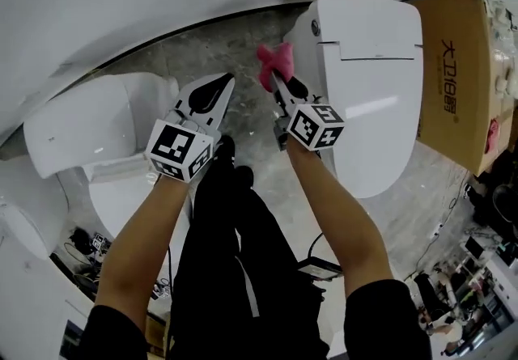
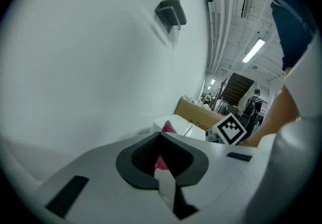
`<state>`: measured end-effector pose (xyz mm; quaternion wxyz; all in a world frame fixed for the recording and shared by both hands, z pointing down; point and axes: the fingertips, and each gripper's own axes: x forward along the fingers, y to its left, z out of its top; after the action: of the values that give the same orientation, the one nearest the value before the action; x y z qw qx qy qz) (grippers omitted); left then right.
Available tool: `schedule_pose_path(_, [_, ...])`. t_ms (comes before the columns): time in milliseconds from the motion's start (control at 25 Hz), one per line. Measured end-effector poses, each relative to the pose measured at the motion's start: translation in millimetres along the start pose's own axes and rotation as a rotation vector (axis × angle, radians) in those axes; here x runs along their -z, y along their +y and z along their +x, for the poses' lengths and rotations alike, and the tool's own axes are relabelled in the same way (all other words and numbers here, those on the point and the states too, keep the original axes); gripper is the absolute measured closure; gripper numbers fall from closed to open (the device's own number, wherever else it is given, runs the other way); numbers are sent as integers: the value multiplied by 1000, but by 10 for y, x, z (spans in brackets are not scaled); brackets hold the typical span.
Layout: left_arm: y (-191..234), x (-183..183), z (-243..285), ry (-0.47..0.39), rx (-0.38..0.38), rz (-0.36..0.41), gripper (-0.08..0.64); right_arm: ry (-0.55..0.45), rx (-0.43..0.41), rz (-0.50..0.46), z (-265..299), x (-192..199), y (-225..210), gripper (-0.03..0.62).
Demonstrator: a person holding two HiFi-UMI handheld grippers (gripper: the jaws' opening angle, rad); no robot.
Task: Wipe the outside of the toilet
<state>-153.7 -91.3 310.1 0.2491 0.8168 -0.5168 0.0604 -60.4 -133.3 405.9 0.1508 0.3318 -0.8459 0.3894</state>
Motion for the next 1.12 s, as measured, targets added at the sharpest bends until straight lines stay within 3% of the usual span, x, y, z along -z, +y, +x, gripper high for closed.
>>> schedule_pose_path(160, [-446, -669, -488, -92, -32, 21, 545, -84, -161, -151, -877, -803, 813, 526])
schedule_pose_path(360, [-1101, -1451, -1091, -197, -80, 76, 545, -298, -310, -286, -2203, -1809, 1600, 526])
schedule_pose_path(560, [-1923, -2095, -1875, -300, -139, 161, 545, -439, -413, -414, -3536, -2288, 2173, 526])
schedule_pose_path(760, [-2691, -2457, -2612, -373, -183, 211, 545, -506, -479, -440, -4615, -2342, 2469, 526])
schedule_pose_path(920, [-3223, -2444, -3082, -393, -172, 227, 545, -528, -472, -525, -5336, -2054, 2615, 526])
schedule_pose_path(1120, [-3782, -2439, -3480, -408, -118, 268, 545, -522, -556, -474, -5971, -1619, 2725, 526])
